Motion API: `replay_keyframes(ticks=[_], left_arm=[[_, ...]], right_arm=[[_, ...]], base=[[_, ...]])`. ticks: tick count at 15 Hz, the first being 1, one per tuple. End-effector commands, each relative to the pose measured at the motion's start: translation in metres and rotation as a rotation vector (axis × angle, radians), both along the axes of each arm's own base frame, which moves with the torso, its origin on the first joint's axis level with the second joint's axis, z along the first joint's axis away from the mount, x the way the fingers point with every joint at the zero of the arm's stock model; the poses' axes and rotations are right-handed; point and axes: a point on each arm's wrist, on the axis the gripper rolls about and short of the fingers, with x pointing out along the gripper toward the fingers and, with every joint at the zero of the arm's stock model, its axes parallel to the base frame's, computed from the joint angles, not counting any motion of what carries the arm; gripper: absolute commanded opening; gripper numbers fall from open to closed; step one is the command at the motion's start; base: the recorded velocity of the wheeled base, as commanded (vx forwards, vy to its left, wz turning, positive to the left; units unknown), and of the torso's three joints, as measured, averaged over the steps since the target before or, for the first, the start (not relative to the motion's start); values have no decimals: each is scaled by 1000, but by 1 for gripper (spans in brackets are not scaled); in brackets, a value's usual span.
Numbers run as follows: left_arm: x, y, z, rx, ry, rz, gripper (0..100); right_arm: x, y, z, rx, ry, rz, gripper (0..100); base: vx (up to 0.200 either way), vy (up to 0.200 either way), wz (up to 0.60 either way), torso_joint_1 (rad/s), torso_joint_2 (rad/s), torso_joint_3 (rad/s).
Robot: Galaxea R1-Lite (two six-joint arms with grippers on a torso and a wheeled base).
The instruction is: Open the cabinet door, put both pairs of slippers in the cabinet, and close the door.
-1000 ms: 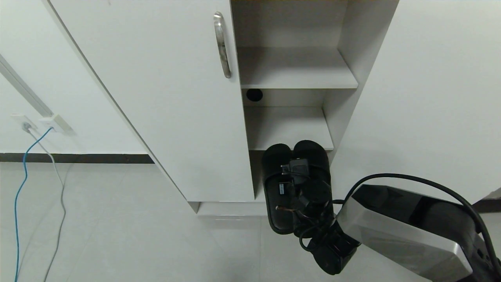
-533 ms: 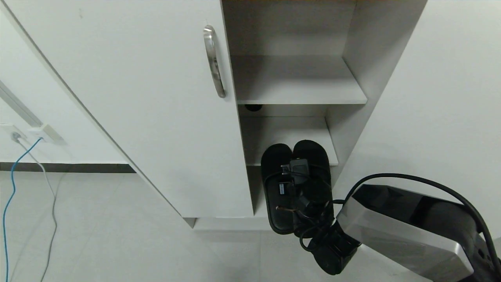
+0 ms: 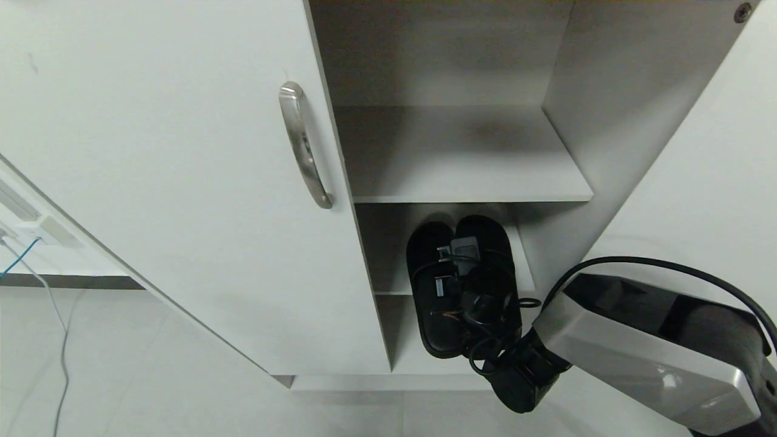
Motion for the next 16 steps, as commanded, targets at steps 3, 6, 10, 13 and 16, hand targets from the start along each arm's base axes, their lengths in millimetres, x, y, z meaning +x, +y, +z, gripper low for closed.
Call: replay_keyframes(ticks=[3, 6, 10, 13, 16], left_arm=[[0, 0, 0, -1, 1, 1, 0], [0, 0, 0, -1, 1, 1, 0], [0, 0, 0, -1, 1, 1, 0], [0, 0, 0, -1, 1, 1, 0], [0, 0, 0, -1, 1, 1, 0]], right_arm=[[12, 3, 15, 54, 31, -3, 0], [37, -2, 23, 71, 53, -41, 0], [63, -3, 28, 78, 46, -75, 0], [76, -2, 34, 72, 54, -91, 0], [82, 2, 32, 74, 51, -91, 0]], base=[[0, 0, 0, 0, 0, 0], [0, 0, 0, 0, 0, 0], [0, 0, 0, 0, 0, 0], [0, 0, 0, 0, 0, 0], [0, 0, 0, 0, 0, 0]])
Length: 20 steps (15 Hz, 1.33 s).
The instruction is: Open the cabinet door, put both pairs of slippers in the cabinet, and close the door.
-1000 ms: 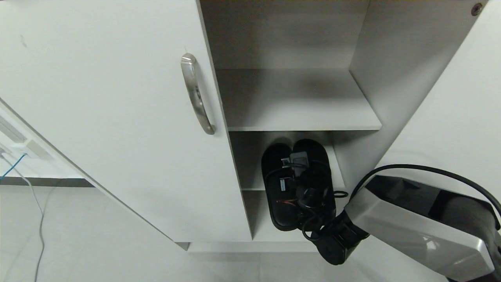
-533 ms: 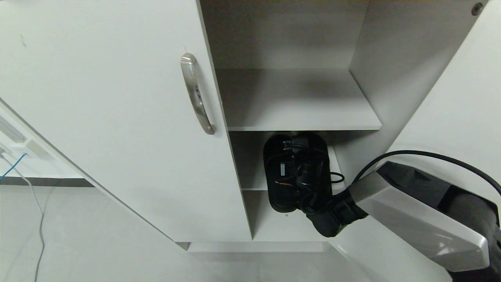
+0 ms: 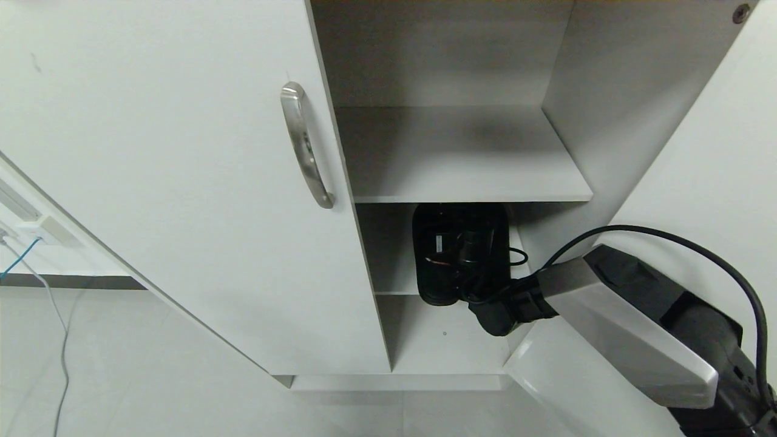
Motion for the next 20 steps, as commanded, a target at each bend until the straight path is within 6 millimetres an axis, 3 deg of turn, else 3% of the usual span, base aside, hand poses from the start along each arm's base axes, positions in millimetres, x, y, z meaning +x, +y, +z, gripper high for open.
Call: replay_keyframes(ticks=[1, 4, 5, 8, 11, 14, 18, 20], left_arm=[[0, 0, 0, 0, 1, 0, 0], [0, 0, 0, 0, 1, 0, 0], [0, 0, 0, 0, 1, 0, 0], [0, 0, 0, 0, 1, 0, 0], [0, 0, 0, 1, 1, 0, 0], [0, 0, 0, 0, 1, 0, 0], [0, 0, 0, 0, 1, -1, 0], [0, 0, 0, 0, 1, 0, 0]], right_arm=[[4, 3, -7, -1, 0, 0, 0], [4, 3, -9, -4, 5, 0, 0], [4, 3, -9, -4, 5, 0, 100], [2, 3, -11, -10, 13, 1, 100], [-19, 0, 0, -17, 22, 21, 100], [-51, -8, 16, -2, 1, 44, 100], [-108, -17, 15, 0, -3, 110, 100], [-119, -18, 14, -1, -1, 125, 100]], base=[[0, 0, 0, 0, 0, 0], [0, 0, 0, 0, 0, 0], [0, 0, 0, 0, 0, 0], [0, 0, 0, 0, 0, 0], [0, 0, 0, 0, 0, 0], [0, 0, 0, 0, 0, 0], [0, 0, 0, 0, 0, 0], [0, 0, 0, 0, 0, 0]])
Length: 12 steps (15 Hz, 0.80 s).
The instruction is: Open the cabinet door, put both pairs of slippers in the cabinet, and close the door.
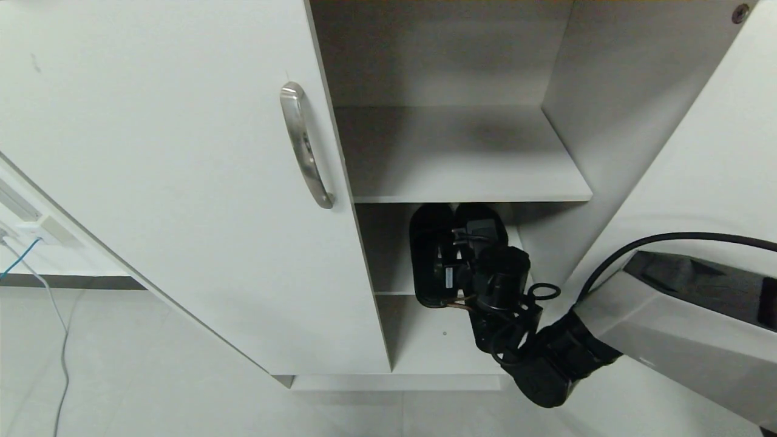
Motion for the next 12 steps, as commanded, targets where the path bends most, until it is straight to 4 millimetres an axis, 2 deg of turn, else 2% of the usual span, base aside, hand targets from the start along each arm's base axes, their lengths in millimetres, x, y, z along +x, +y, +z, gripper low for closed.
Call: replay_keyframes(ticks=[1, 2, 9, 12], left_arm=[[0, 0, 0, 0, 2, 0, 0], [0, 0, 0, 0, 2, 0, 0], [0, 0, 0, 0, 2, 0, 0], [0, 0, 0, 1, 2, 1, 0]], right_arm=[[-30, -5, 21, 9, -15, 42, 100], [-32, -4, 22, 9, -15, 45, 100], [-35, -7, 15, -8, 3, 48, 100], [-35, -7, 14, -6, 6, 49, 100]], base=[[0, 0, 0, 0, 0, 0], [0, 0, 0, 0, 0, 0], [-200, 0, 0, 3, 3, 2], [0, 0, 0, 0, 0, 0]])
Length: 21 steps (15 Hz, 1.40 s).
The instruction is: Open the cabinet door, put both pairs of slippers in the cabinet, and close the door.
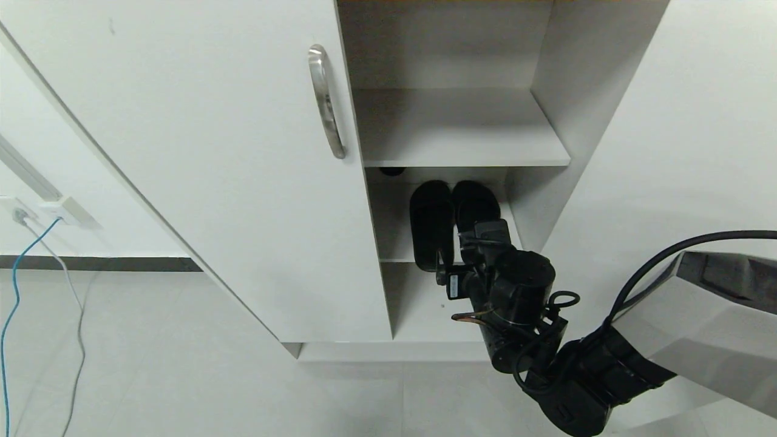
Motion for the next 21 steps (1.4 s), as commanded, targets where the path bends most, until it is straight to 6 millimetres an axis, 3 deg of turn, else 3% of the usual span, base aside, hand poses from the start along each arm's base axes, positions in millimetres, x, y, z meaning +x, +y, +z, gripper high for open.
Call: replay_keyframes(ticks=[1, 17, 21], left_arm=[[0, 0, 0, 0, 2, 0, 0], [0, 0, 0, 2, 2, -4, 0], [0, 0, 0, 2, 2, -4, 0]], right_arm=[[-1, -1, -2, -4, 5, 1, 100], [-2, -3, -6, -12, 16, 0, 100], [-3, -3, -7, -15, 19, -2, 100]], base=[[0, 0, 0, 0, 0, 0], [0, 0, 0, 0, 0, 0], [0, 0, 0, 4, 1, 167]])
